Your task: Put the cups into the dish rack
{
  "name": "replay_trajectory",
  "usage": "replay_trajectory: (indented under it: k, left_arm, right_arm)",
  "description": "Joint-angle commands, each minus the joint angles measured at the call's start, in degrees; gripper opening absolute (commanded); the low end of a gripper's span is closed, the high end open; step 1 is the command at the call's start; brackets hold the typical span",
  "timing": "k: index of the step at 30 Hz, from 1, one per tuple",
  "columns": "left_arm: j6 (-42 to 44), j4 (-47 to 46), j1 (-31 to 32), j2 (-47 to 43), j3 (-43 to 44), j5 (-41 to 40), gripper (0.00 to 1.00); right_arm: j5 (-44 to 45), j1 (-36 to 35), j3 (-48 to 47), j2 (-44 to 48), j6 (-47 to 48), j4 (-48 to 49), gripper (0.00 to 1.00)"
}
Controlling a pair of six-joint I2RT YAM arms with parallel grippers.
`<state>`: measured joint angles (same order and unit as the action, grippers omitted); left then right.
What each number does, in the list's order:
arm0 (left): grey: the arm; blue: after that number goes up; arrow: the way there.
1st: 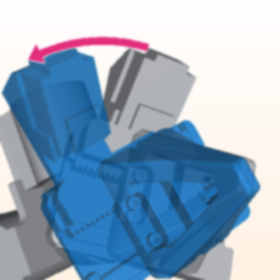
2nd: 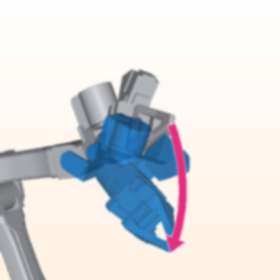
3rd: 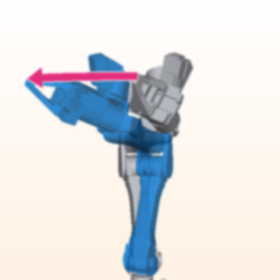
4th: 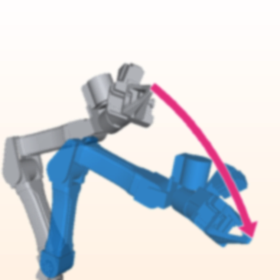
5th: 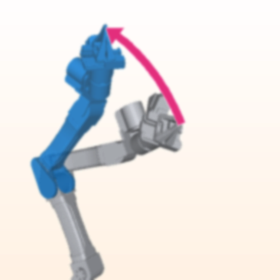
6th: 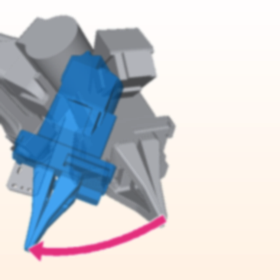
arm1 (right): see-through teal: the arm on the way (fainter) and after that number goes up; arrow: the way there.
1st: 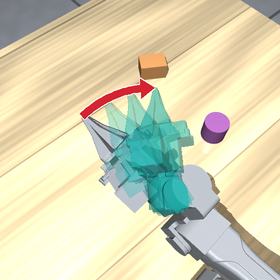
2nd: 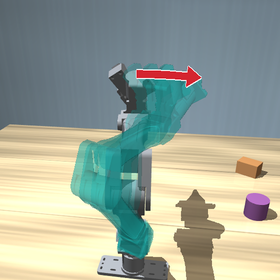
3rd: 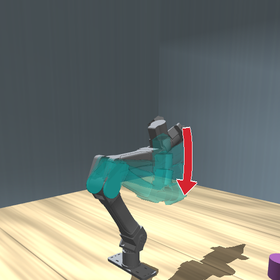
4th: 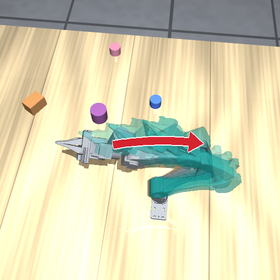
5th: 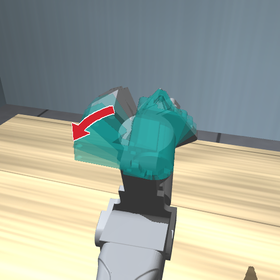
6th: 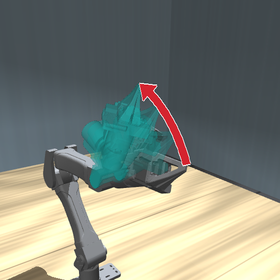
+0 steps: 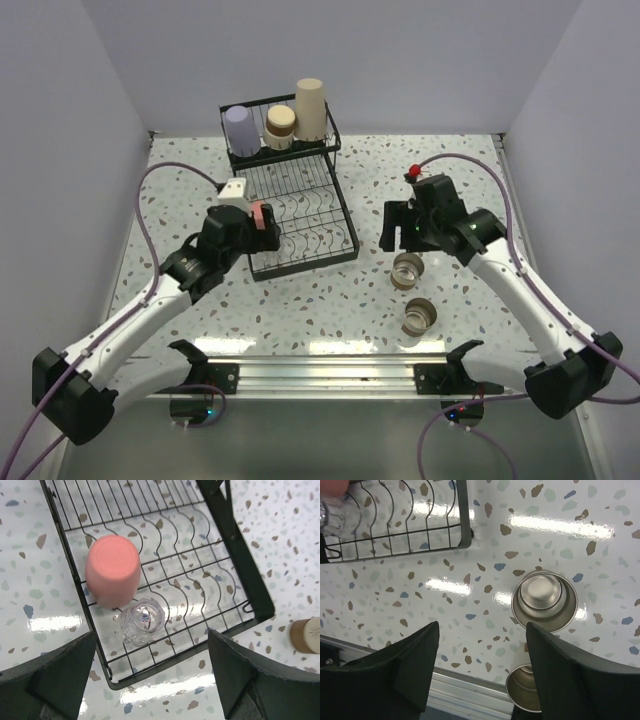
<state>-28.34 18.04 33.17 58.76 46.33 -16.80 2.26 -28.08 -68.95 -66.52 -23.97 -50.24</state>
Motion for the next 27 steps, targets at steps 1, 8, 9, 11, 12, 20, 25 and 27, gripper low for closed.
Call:
replay_trajectory:
  k: [1,8,9,11,12,20,25,27]
  left_arm:
    - [-1.1,4.9,0.1,-5.3,5.5,-1.8,0.95]
    - [-1.3,10.8,0.1,-10.6,11.3,-2.6,0.95]
    - [-1.3,11.7,0.1,-11.4,11.8,-2.6,0.94]
    - [-1.8,12.3,0.1,-12.1,12.7,-2.7,0.94]
    - [-2.0,12.7,0.1,-12.8,13.0,-2.7,0.94]
    - [-2.7,12.8,0.1,-13.5,13.4,-1.2,0.93]
    - [-2.7,12.1,0.1,-12.9,14.1,0.4,0.93]
    - [-2.6,11.9,0.1,-12.4,14.6,1.0,0.93]
  right_arm:
    - [0.2,0.0,0.5,-3.8,2.7,-1.2,0.72]
    - [4.6,-0.4,1.4,-10.4,1.9,0.2,0.49]
    - [5.3,-0.3,1.3,-11.0,1.9,0.1,0.49]
    - [6.8,-0.4,1.2,-12.2,1.7,-0.5,0.49]
    - [7.0,-0.3,1.5,-13.2,1.6,-0.5,0.49]
    - [6.8,-1.8,4.6,-15.7,-0.3,2.0,0.49]
    - [8.1,-2.2,6.1,-17.8,-0.5,3.3,0.44]
    - [8.4,-2.5,6.4,-18.5,-0.4,3.7,0.43]
